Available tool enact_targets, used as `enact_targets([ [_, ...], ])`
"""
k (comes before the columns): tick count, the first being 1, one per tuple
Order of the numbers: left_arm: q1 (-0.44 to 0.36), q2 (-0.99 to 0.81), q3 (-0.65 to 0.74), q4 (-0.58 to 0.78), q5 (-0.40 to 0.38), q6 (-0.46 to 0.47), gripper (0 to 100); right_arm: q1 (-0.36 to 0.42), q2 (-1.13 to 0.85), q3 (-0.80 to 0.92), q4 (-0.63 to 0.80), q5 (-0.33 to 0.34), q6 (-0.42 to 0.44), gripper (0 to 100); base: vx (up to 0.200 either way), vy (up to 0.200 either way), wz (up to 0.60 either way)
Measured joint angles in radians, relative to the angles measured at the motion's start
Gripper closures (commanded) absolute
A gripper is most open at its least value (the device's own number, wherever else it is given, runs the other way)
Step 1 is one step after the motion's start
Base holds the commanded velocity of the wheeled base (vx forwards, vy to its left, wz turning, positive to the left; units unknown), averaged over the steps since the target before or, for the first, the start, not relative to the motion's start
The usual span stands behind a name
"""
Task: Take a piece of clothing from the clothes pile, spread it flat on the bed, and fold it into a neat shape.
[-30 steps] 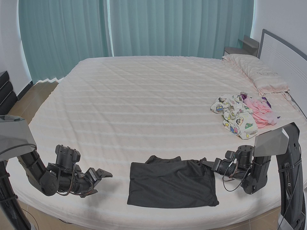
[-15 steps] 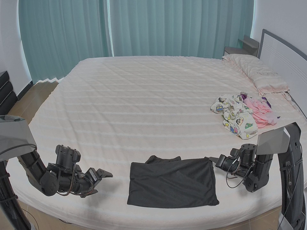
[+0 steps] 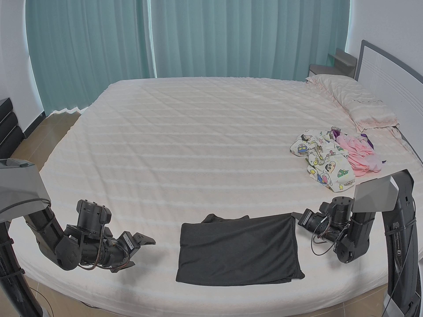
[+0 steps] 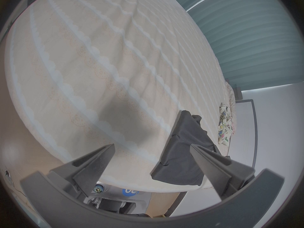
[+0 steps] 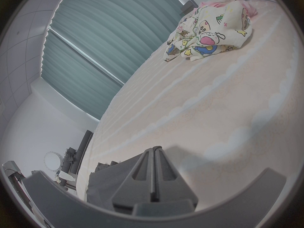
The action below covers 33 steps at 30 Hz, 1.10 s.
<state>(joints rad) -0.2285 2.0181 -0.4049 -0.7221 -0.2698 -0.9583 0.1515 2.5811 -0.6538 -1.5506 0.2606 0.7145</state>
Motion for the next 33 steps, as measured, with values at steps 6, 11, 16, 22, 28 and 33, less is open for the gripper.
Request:
enact_targets([
  [6, 0.0, 0.0, 0.0, 0.0, 0.0, 0.0, 0, 0.0, 0.002, -0.001, 0.0, 0.0, 0.0, 0, 0.0, 0.0, 0.0],
  [11, 0.0, 0.0, 0.0, 0.0, 0.0, 0.0, 0, 0.001, 0.0, 0.005, -0.001, 0.0, -0.001, 0, 0.0, 0.0, 0.0],
  [16, -0.001, 0.001, 0.0, 0.0, 0.017, 0.0, 0, 0.001, -0.012, 0.031, -0.002, 0.0, 0.0, 0, 0.0, 0.0, 0.0],
  [22, -0.027, 0.012, -0.004, -0.015, 0.076, 0.0, 0, 0.003, -0.061, 0.125, -0.002, 0.035, -0.004, 0, 0.0, 0.0, 0.0],
  [28, -0.095, 0.022, -0.014, -0.08, 0.139, 0.005, 0, 0.03, -0.093, 0.195, -0.002, 0.064, -0.017, 0, 0.0, 0.0, 0.0],
  [33, -0.103, 0.029, -0.028, -0.083, 0.152, 0.131, 0, 0.064, -0.111, 0.239, -0.002, 0.063, -0.02, 0, 0.0, 0.0, 0.0],
])
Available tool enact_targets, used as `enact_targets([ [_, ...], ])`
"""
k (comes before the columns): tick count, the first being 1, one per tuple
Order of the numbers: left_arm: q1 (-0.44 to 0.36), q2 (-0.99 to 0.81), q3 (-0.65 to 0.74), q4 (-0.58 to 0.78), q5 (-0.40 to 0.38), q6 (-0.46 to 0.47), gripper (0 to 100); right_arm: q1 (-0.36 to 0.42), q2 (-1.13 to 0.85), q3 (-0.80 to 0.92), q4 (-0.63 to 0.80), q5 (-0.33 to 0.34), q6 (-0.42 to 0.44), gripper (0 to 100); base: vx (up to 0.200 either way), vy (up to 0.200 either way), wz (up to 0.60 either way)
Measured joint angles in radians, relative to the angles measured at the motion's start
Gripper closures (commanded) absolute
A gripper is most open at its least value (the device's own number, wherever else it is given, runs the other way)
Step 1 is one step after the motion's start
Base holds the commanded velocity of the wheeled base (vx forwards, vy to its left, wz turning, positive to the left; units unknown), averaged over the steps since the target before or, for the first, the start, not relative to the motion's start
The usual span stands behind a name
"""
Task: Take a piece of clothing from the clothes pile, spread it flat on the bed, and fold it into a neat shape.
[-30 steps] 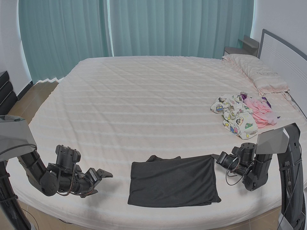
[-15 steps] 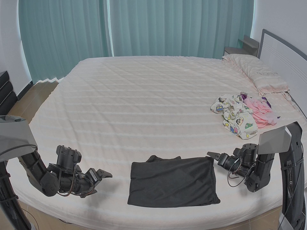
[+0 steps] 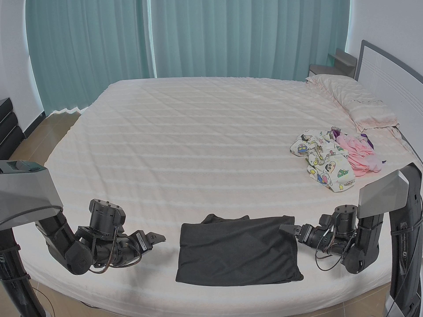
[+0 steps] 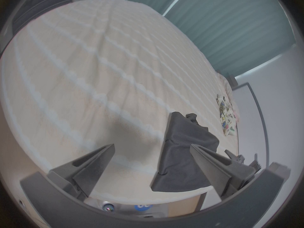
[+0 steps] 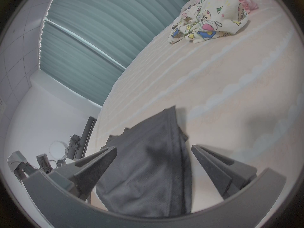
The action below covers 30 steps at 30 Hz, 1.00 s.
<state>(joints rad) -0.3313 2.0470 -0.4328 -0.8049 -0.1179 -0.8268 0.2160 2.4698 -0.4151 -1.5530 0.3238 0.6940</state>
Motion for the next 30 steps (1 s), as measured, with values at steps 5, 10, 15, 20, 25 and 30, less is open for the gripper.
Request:
enact_targets([
  [5, 0.008, 0.018, -0.009, -0.007, 0.005, 0.065, 0, 0.04, -0.021, 0.043, 0.0, -0.003, -0.01, 0, 0.0, 0.0, 0.0],
  [10, 0.01, 0.036, -0.018, -0.057, 0.005, 0.099, 0, 0.049, -0.035, 0.075, 0.0, -0.004, -0.03, 0, 0.0, 0.0, 0.0],
  [15, 0.0, 0.061, -0.026, -0.073, 0.005, 0.178, 0, 0.059, -0.038, 0.089, 0.0, -0.004, -0.043, 0, 0.0, 0.0, 0.0],
  [20, -0.009, 0.098, -0.069, -0.075, 0.003, 0.217, 0, 0.059, -0.039, 0.101, 0.0, -0.003, -0.074, 0, 0.0, 0.0, 0.0],
  [25, -0.061, 0.141, -0.111, -0.089, 0.002, 0.221, 0, 0.049, -0.038, 0.115, 0.0, -0.003, -0.113, 0, 0.0, 0.0, 0.0],
  [30, -0.106, 0.191, -0.144, -0.134, 0.002, 0.271, 0, 0.051, -0.031, 0.126, 0.001, -0.003, -0.131, 0, 0.0, 0.0, 0.0],
])
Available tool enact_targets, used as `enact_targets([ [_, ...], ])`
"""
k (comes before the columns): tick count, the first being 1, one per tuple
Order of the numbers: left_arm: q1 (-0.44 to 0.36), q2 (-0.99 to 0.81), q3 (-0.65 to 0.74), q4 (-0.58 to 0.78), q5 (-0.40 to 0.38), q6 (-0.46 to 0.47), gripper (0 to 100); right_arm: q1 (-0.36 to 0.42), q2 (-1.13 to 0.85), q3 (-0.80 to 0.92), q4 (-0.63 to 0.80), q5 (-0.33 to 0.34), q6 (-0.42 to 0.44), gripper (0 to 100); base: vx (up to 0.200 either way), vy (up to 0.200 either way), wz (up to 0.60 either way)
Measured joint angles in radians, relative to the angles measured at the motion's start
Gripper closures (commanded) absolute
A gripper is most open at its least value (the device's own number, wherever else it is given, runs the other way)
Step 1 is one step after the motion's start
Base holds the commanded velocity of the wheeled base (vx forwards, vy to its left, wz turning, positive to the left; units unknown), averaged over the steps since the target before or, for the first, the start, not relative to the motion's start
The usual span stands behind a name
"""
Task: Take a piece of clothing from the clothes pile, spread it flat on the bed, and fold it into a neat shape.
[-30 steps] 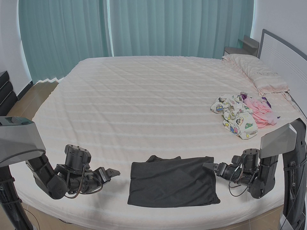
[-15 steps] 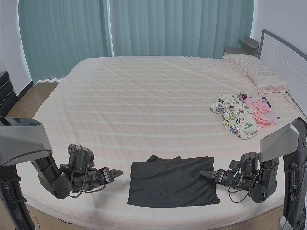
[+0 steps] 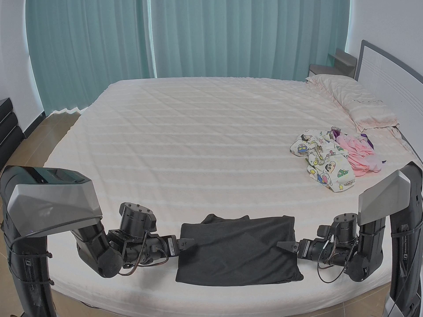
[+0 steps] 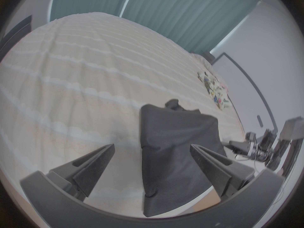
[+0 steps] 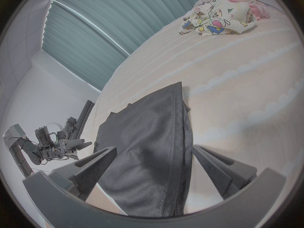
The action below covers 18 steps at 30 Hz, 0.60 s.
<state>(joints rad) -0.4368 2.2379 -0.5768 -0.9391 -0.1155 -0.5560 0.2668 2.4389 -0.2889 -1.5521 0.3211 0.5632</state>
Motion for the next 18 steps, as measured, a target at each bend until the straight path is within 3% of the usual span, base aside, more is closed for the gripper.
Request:
enact_targets([
  [5, -0.009, 0.046, -0.014, -0.027, -0.001, 0.085, 0, 0.003, 0.009, 0.003, 0.0, 0.001, -0.003, 0, 0.0, 0.0, 0.0],
  [18, -0.052, 0.113, -0.052, -0.107, -0.06, 0.094, 0, 0.006, 0.017, 0.007, 0.0, 0.001, -0.005, 0, 0.0, 0.0, 0.0],
])
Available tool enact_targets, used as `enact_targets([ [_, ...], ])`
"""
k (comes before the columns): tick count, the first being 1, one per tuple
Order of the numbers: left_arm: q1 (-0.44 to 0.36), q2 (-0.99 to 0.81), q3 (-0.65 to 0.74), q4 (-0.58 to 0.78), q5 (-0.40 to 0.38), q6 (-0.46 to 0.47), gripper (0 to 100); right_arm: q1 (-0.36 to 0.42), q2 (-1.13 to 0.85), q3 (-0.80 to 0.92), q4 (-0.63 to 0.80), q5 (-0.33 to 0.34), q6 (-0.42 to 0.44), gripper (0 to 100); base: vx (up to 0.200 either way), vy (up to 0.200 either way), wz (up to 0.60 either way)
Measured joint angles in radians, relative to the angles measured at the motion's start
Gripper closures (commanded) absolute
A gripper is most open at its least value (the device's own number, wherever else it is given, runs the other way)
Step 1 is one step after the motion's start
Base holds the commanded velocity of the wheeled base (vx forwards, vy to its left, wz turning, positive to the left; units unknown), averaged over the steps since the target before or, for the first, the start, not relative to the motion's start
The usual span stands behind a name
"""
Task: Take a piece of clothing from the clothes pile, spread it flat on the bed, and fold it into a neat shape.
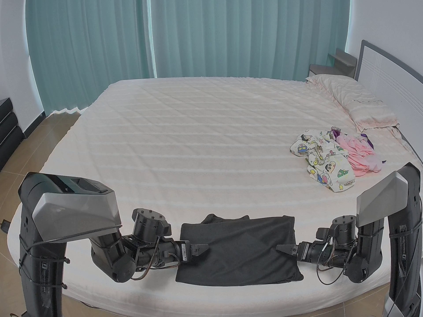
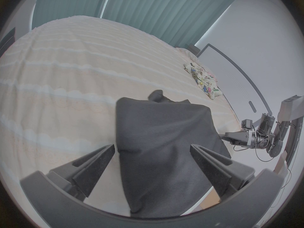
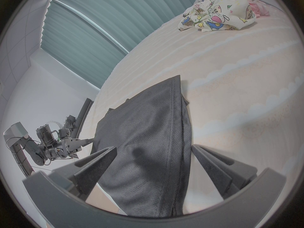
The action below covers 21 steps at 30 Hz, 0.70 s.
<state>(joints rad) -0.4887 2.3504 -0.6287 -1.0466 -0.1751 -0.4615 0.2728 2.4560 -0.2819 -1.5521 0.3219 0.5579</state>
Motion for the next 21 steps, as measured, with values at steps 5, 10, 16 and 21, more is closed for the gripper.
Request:
enact_targets([
  [5, -0.007, 0.016, -0.022, 0.003, -0.003, 0.003, 0, 0.001, 0.003, -0.002, 0.0, 0.0, 0.0, 0, 0.0, 0.0, 0.0],
  [10, -0.005, 0.035, -0.029, 0.004, 0.0, 0.035, 0, 0.001, 0.007, -0.002, 0.0, 0.0, 0.0, 0, 0.0, 0.0, 0.0],
  [16, 0.003, 0.054, -0.032, 0.0, 0.006, 0.07, 0, 0.001, 0.012, -0.004, 0.0, 0.0, 0.001, 0, 0.0, 0.0, 0.0],
  [21, 0.004, 0.066, -0.042, 0.0, 0.008, 0.074, 0, 0.002, 0.016, -0.005, 0.0, 0.001, 0.002, 0, 0.0, 0.0, 0.0],
])
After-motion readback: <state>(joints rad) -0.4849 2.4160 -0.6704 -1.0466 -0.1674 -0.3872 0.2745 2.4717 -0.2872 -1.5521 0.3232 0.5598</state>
